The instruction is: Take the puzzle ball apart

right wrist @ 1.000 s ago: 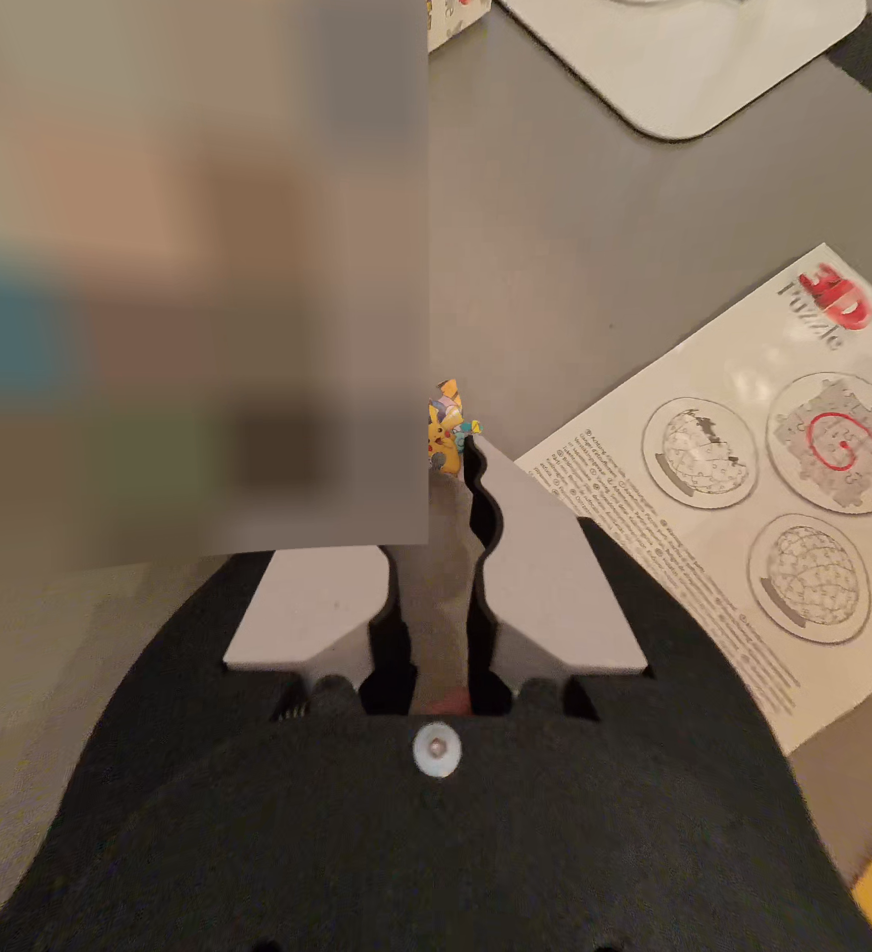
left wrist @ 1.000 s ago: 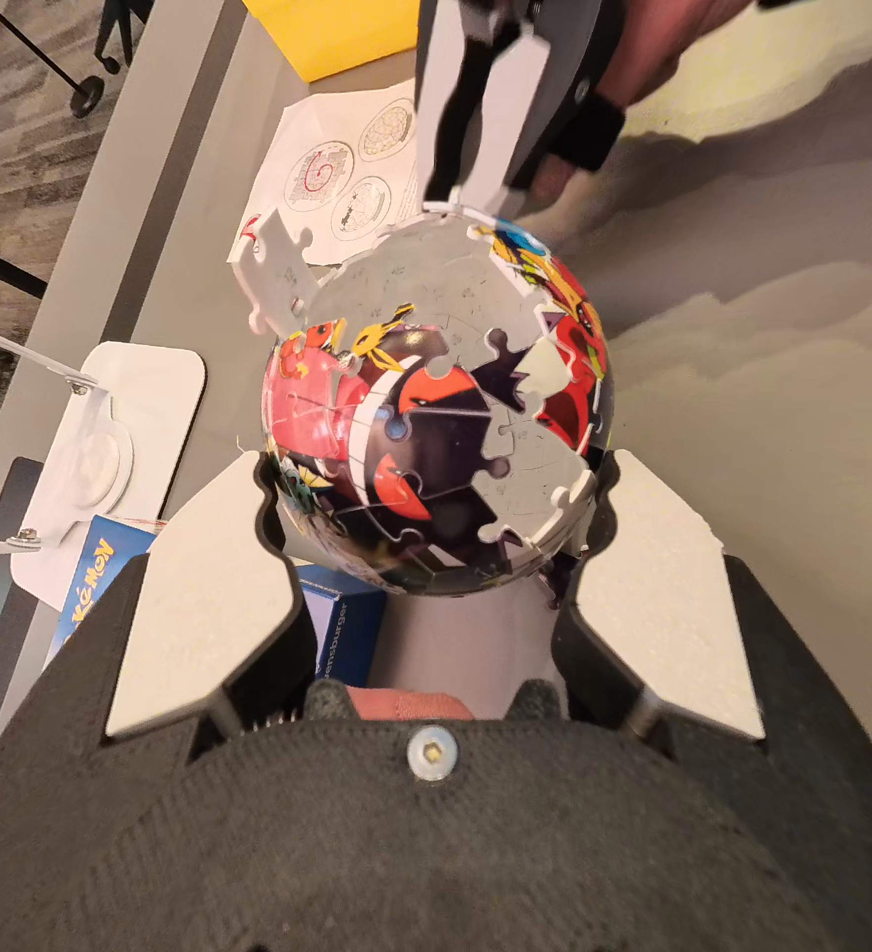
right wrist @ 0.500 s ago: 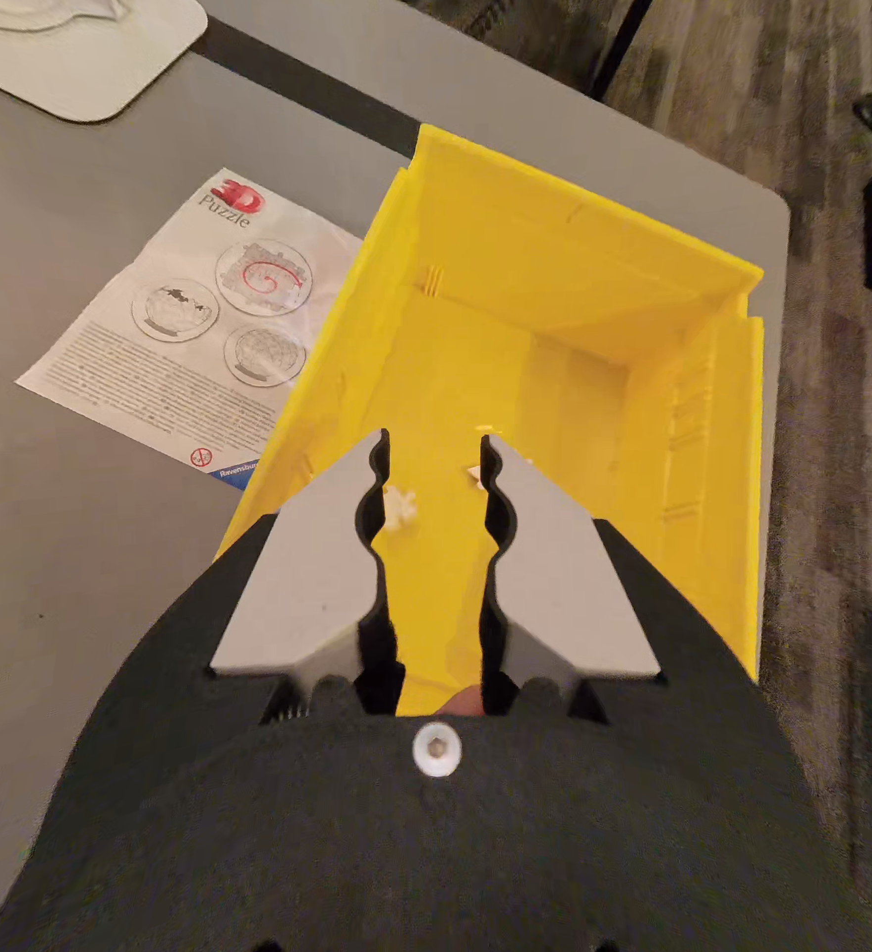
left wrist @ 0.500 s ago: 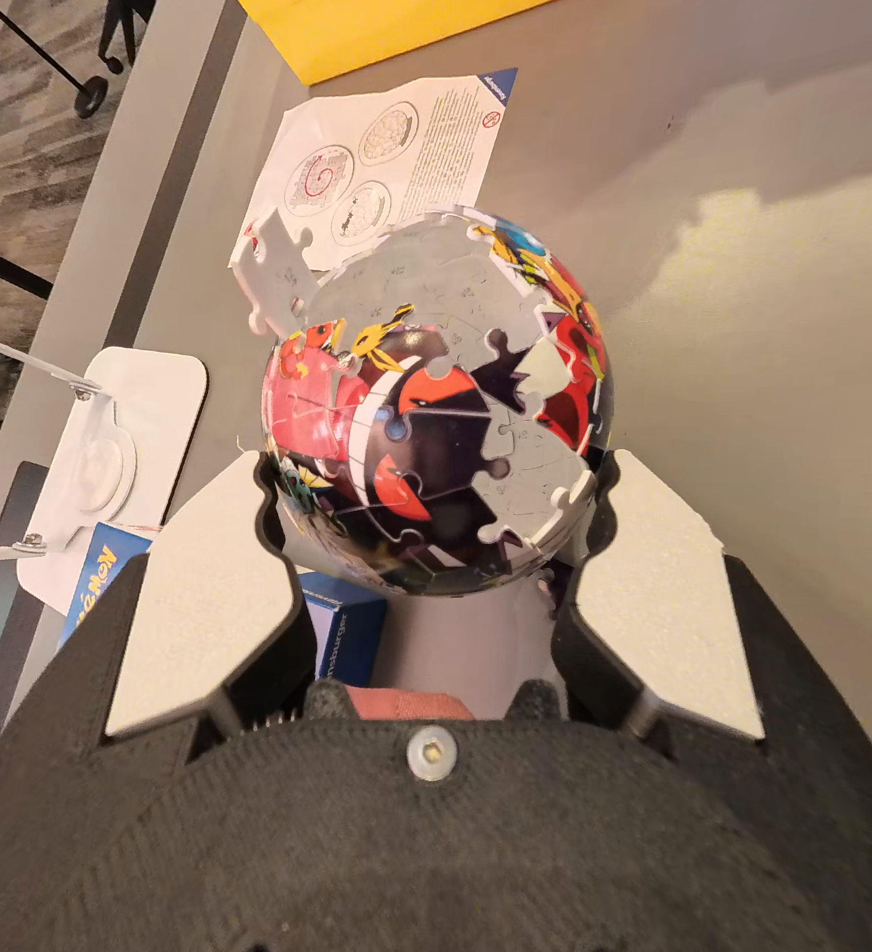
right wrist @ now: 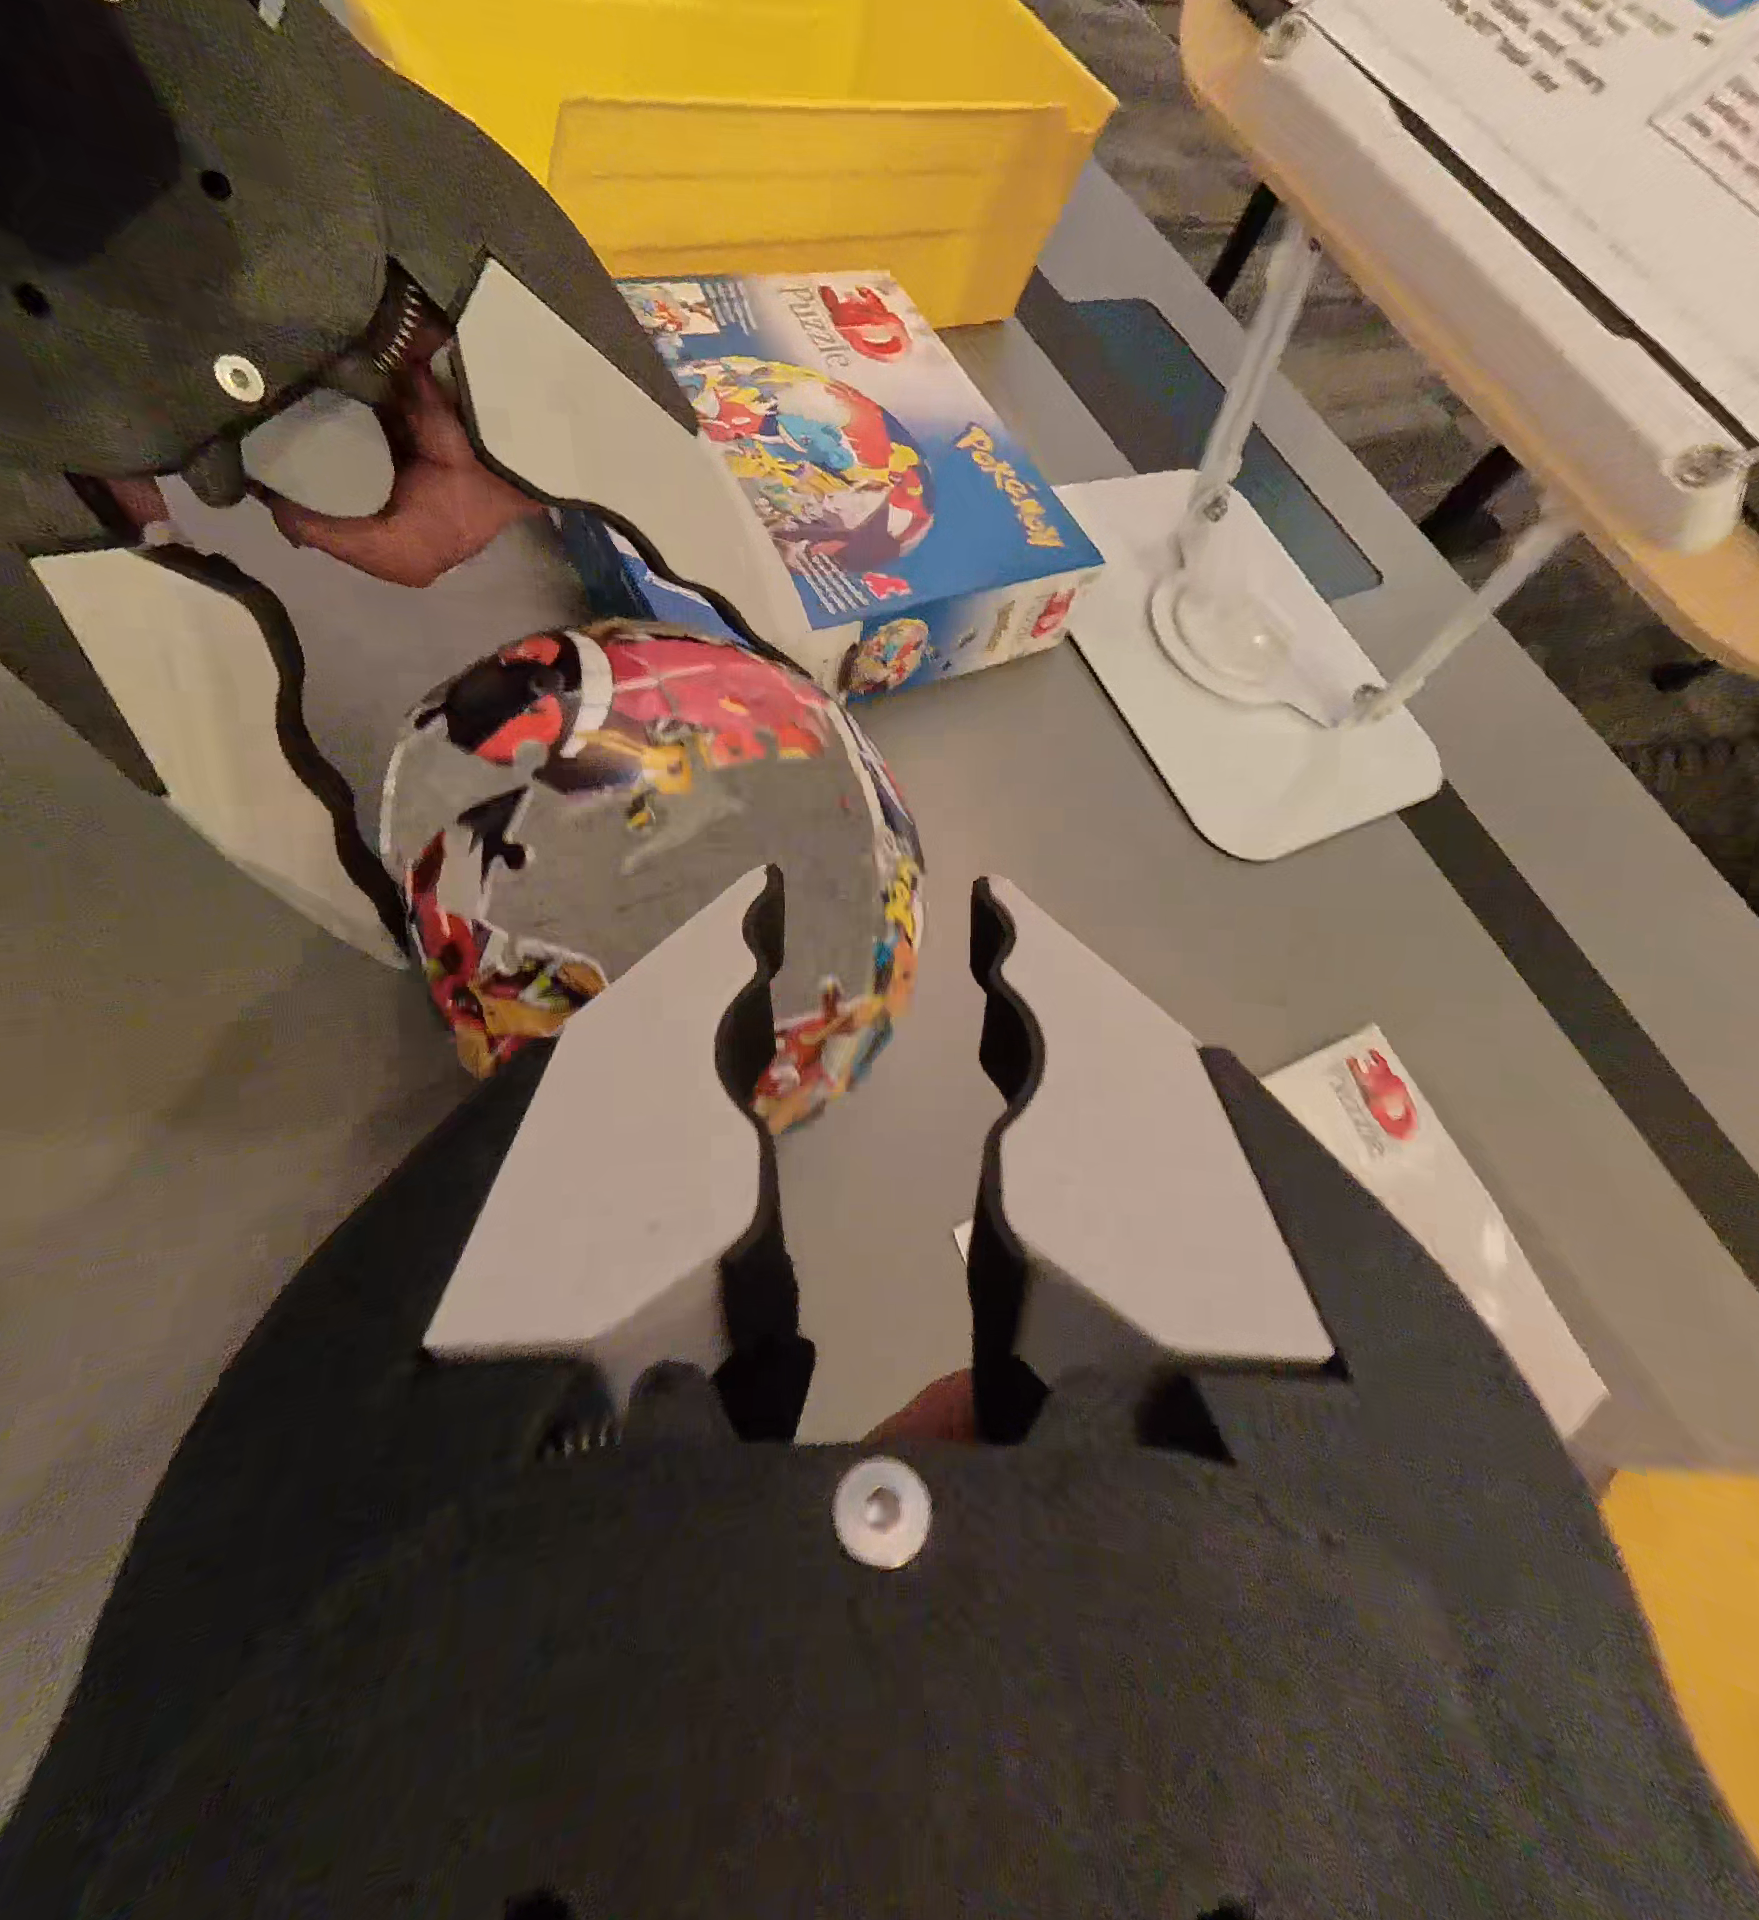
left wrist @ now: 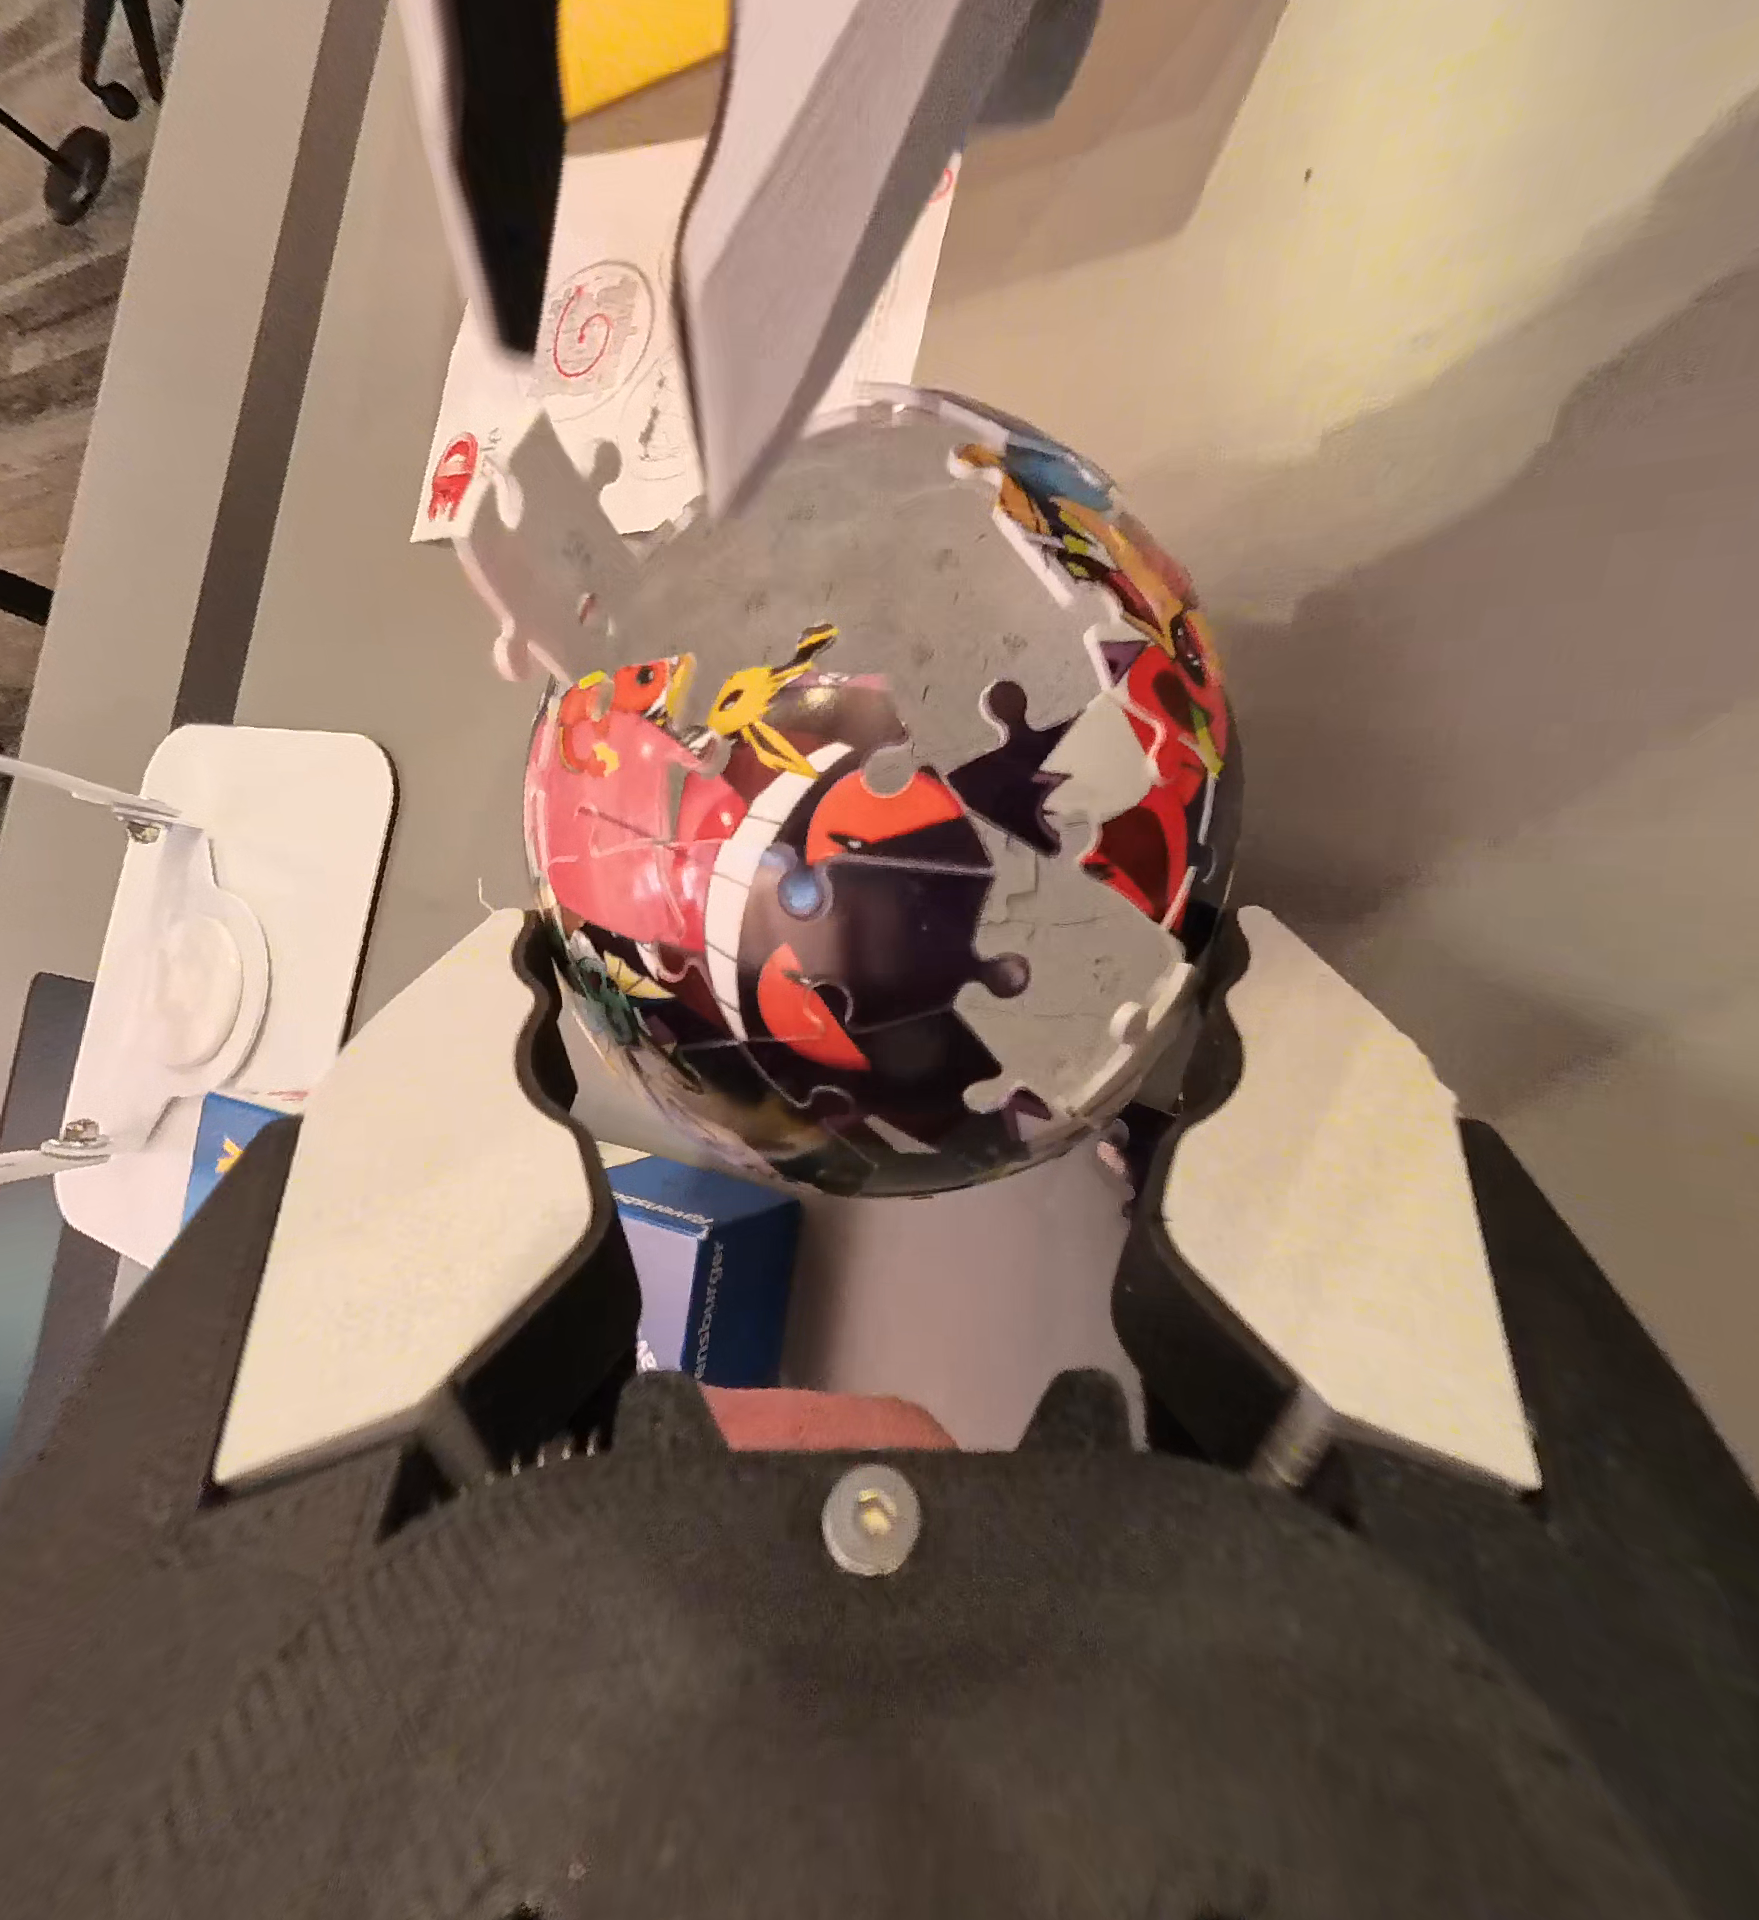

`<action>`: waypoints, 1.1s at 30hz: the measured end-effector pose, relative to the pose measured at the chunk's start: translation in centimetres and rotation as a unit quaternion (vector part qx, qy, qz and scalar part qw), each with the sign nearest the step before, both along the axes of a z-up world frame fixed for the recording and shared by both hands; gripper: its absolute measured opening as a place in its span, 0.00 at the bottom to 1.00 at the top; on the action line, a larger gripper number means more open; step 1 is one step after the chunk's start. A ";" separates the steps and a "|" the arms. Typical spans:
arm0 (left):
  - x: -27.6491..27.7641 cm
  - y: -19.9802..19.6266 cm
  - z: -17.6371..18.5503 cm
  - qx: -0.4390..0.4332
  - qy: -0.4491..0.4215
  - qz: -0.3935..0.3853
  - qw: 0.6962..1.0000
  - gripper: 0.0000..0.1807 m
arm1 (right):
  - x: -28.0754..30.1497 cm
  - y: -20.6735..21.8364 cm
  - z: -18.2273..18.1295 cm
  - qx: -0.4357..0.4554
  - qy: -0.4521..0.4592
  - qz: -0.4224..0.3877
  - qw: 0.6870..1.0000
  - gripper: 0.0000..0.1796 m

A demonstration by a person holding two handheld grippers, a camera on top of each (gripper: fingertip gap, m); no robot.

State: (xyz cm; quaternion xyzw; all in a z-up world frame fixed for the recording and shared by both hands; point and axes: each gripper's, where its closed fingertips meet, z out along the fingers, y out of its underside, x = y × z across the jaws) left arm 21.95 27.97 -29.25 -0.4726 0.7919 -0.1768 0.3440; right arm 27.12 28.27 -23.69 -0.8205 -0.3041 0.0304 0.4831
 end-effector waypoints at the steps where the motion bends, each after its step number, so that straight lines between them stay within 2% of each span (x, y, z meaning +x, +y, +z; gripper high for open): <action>1: 0.0 -0.1 0.0 0.002 0.002 -0.003 1.000 0.64 | -0.6 0.7 -0.1 0.000 0.000 0.012 1.000 0.18; 3: 0.1 -0.1 0.0 -0.001 0.005 -0.001 1.000 0.64 | -0.9 1.7 -0.4 0.003 -0.018 0.021 1.000 0.02; 6: 0.1 0.3 -0.1 -0.002 -0.004 0.000 1.000 0.64 | -1.4 1.7 -0.1 -0.009 0.040 0.028 0.999 0.00; 8: 0.1 0.1 -0.4 -0.008 -0.004 -0.001 1.000 0.63 | -1.6 1.4 0.3 -0.019 0.134 0.027 0.990 0.00; 11: 0.6 -0.2 -0.4 -0.008 -0.017 -0.004 1.000 0.62 | -1.3 0.8 1.6 -0.036 0.310 0.021 0.950 0.00; 16: 1.2 -0.3 -0.1 -0.017 -0.027 -0.001 0.999 0.58 | 0.3 0.2 1.8 -0.054 0.400 -0.009 0.915 0.00; 20: 1.2 -0.2 -0.3 -0.030 -0.023 0.006 0.999 0.58 | 0.3 0.4 1.3 -0.027 0.336 -0.018 0.941 0.00; 21: 1.1 -0.1 -0.3 -0.031 -0.024 0.007 0.999 0.58 | 0.3 0.5 1.2 -0.009 0.296 -0.019 0.955 0.00; 23: 1.1 -0.1 0.0 -0.050 -0.035 0.015 0.998 0.59 | 0.4 0.8 0.9 0.049 0.157 -0.017 0.986 0.00; 26: 0.8 0.1 0.1 -0.066 -0.041 0.017 0.997 0.58 | -0.8 0.7 1.5 0.113 0.063 0.014 0.991 0.00; 29: 0.5 0.4 0.3 -0.095 -0.044 0.026 0.994 0.56 | -1.1 0.9 1.1 0.169 -0.073 0.021 0.983 0.00; 30: 0.4 0.5 0.2 -0.096 -0.041 0.026 0.994 0.55 | -1.5 0.9 1.0 0.172 -0.078 0.031 0.981 0.00; 31: 0.2 0.6 0.0 -0.094 -0.039 0.027 0.994 0.55 | -1.8 0.9 1.0 0.156 -0.034 0.036 0.987 0.00; 33: 0.1 1.0 -0.2 -0.093 -0.040 0.033 0.994 0.55 | -1.9 1.0 1.3 0.086 0.154 0.038 0.984 0.00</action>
